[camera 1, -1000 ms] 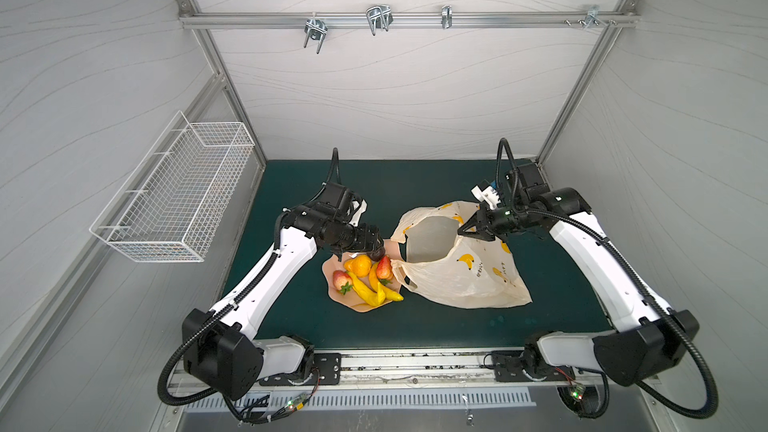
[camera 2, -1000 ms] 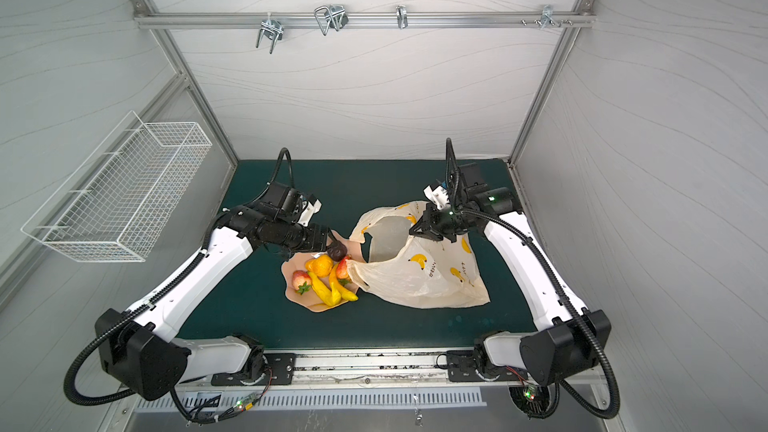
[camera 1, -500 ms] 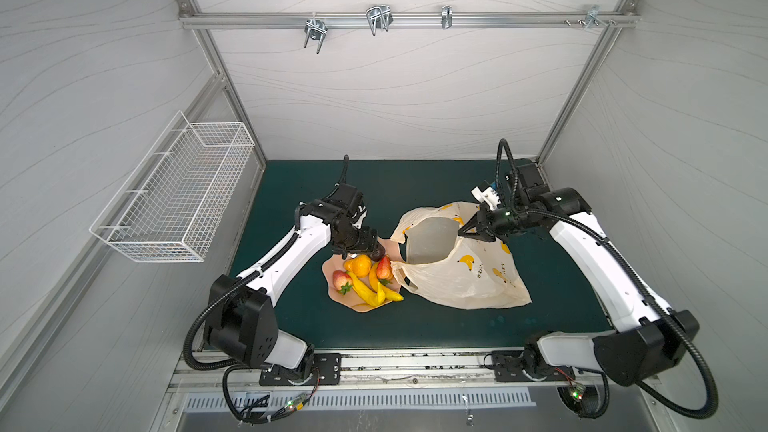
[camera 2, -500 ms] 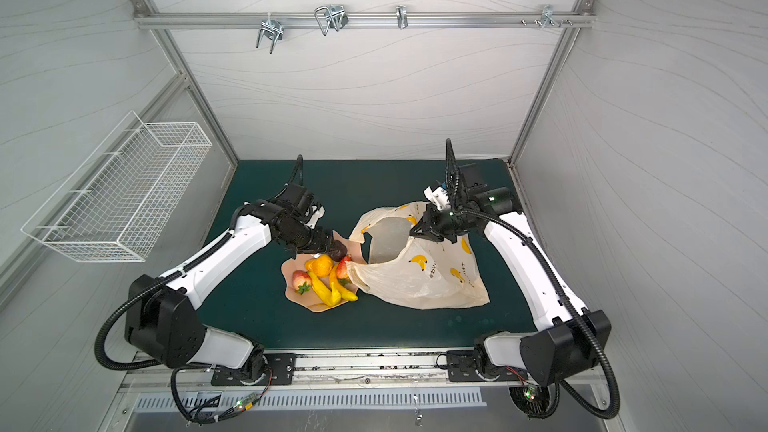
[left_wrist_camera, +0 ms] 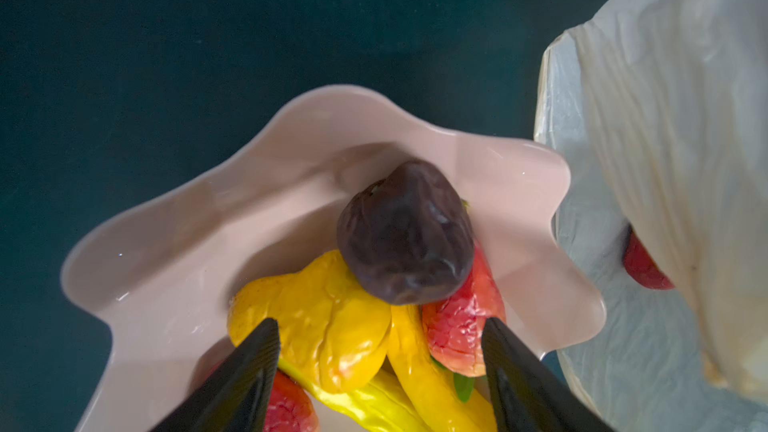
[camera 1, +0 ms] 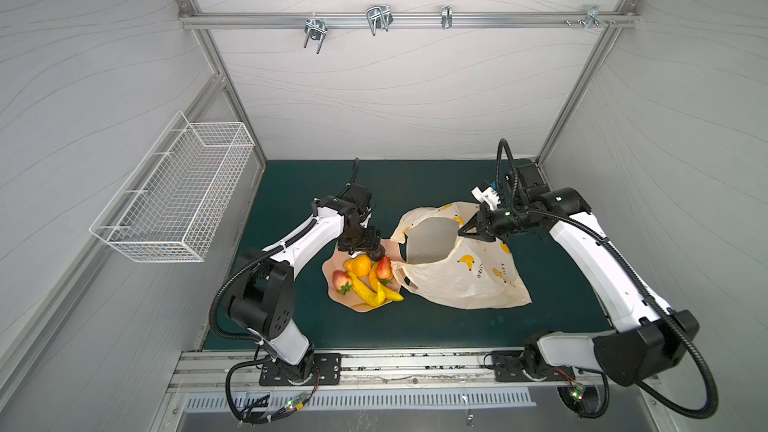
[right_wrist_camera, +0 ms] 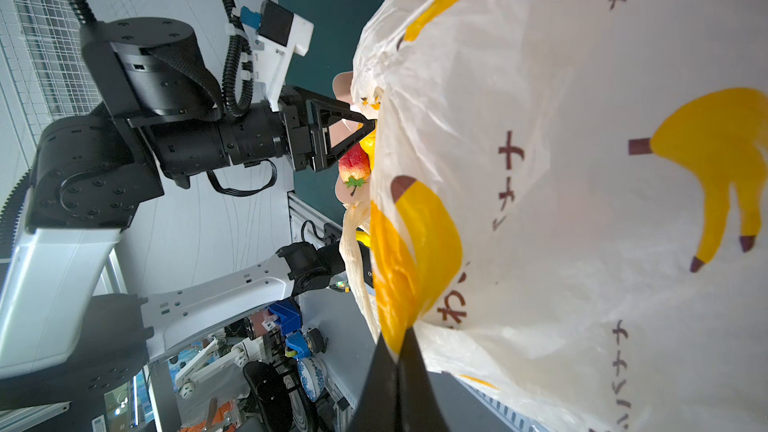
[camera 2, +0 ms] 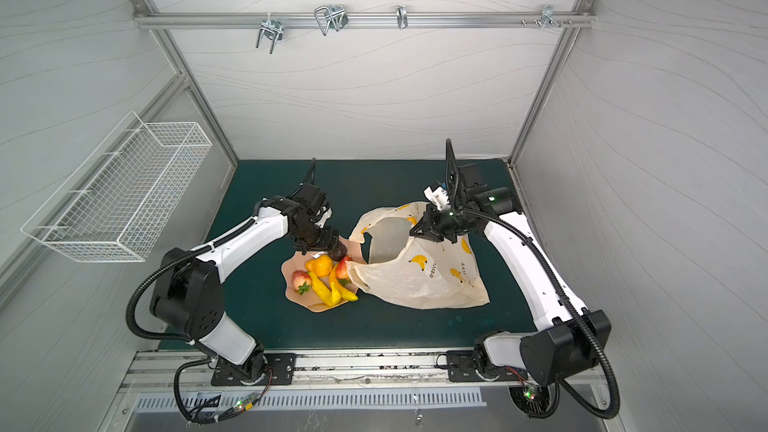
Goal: Place the fruits into the plastic bag
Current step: 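Move the left gripper back over the bowl above the dark plum, then lower the left gripper and grasp the dark plum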
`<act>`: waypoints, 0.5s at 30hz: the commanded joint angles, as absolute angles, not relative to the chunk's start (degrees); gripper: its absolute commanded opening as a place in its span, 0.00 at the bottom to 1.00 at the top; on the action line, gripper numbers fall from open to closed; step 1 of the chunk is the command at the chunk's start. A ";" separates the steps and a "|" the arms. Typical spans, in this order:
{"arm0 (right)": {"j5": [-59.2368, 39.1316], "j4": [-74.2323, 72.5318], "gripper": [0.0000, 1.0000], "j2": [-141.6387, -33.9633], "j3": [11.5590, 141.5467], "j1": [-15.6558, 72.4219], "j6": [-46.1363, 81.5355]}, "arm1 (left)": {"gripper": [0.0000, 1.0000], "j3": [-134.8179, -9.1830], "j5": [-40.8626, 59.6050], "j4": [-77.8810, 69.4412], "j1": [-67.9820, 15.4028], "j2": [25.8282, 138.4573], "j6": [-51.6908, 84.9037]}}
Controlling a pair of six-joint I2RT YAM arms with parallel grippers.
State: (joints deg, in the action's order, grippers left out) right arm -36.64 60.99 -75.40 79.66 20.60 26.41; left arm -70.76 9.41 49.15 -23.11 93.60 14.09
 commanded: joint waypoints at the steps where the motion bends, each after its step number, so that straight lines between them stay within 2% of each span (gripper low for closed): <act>1: -36.42 62.36 0.00 -74.87 80.33 20.31 25.66 | 0.79 -73.57 9.43 47.31 -23.77 95.84 13.62; 15: -36.65 61.48 0.00 -75.15 79.75 20.33 25.93 | 0.76 -74.95 8.99 45.72 -24.46 102.48 14.85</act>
